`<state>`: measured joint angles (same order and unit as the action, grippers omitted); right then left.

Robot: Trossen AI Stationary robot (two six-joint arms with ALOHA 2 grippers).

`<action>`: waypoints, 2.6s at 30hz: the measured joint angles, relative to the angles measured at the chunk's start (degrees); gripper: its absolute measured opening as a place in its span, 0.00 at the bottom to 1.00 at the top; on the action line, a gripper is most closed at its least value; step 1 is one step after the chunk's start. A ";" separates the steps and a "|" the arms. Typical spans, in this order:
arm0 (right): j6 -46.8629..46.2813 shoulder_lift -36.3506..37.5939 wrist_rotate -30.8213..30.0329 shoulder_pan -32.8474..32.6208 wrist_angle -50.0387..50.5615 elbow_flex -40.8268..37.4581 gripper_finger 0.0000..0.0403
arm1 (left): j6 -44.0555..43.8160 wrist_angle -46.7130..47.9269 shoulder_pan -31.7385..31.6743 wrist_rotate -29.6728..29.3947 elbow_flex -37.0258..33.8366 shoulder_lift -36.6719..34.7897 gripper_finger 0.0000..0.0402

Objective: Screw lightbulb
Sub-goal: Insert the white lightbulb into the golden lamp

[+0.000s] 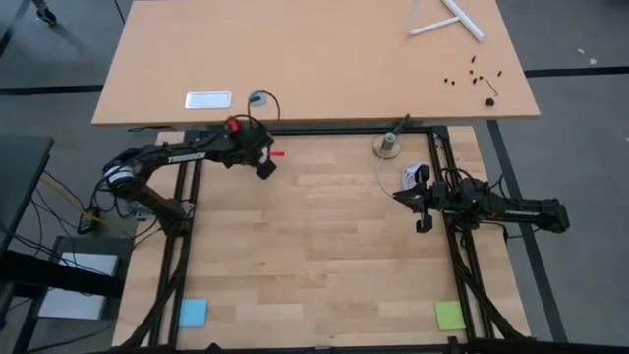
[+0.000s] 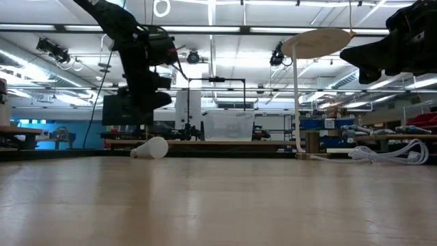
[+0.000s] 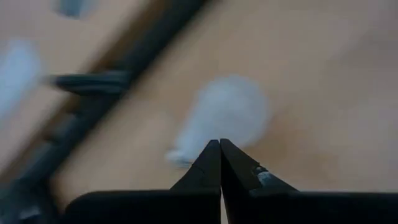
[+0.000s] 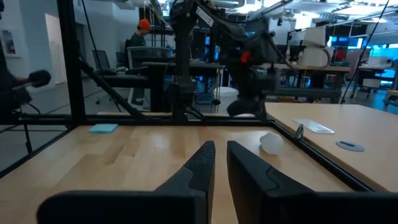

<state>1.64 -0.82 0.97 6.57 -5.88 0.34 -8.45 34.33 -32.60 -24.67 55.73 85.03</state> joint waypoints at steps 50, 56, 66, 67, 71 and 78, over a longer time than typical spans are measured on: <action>0.00 -0.02 0.01 0.00 -3.29 0.01 0.12 | 27.84 -0.43 -12.67 18.20 -2.72 2.97 0.44; -0.02 -0.02 0.01 0.00 -3.29 0.00 0.13 | 30.43 -3.18 -12.18 19.26 -2.72 6.47 0.48; 0.00 -0.02 0.01 0.00 -3.48 0.02 0.12 | 32.62 -5.99 -11.44 20.58 -2.72 8.35 0.47; -0.01 -0.02 0.01 0.00 -3.48 0.01 0.12 | 32.63 -5.32 -11.31 21.49 -2.72 8.36 0.46; -0.02 -0.02 0.01 0.00 -3.48 0.02 0.13 | 32.35 -4.84 -10.33 24.05 -2.72 8.36 0.41; -0.02 -0.02 0.01 0.00 -3.80 0.00 0.12 | 30.08 -4.88 -6.92 26.75 -2.72 8.35 0.38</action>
<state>1.63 -0.84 0.98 6.57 -9.68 0.34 21.63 29.45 -39.53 2.08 53.01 93.38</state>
